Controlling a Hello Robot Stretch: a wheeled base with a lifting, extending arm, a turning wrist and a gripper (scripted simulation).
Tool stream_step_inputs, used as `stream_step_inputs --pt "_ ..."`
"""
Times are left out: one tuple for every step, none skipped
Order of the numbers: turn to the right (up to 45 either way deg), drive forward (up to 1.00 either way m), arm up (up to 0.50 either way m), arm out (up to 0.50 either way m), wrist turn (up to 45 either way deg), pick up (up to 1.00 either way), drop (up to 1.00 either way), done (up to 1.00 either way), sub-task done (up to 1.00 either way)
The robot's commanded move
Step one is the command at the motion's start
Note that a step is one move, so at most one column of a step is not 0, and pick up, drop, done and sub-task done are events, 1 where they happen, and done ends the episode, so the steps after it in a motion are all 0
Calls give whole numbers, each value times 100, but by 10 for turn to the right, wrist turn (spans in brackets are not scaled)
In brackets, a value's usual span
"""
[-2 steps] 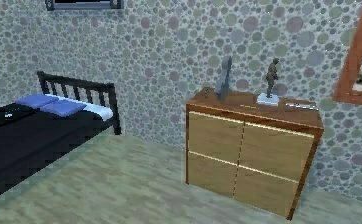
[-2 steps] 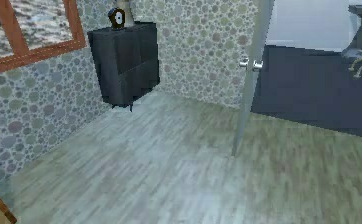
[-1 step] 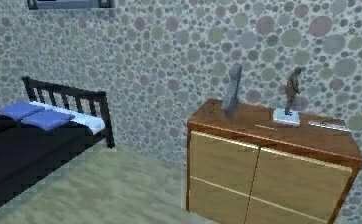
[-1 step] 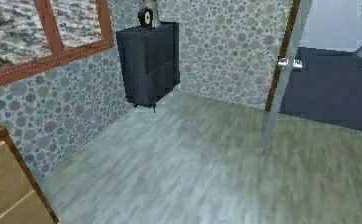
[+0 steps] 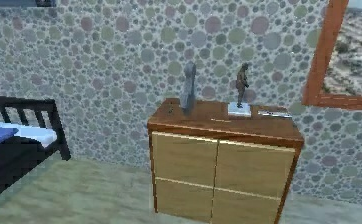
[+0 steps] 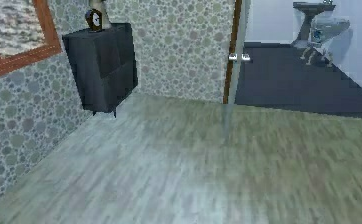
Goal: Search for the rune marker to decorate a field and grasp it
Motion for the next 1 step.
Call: stream_step_inputs --pt "0 40 0 0 0 0 0 0 0"
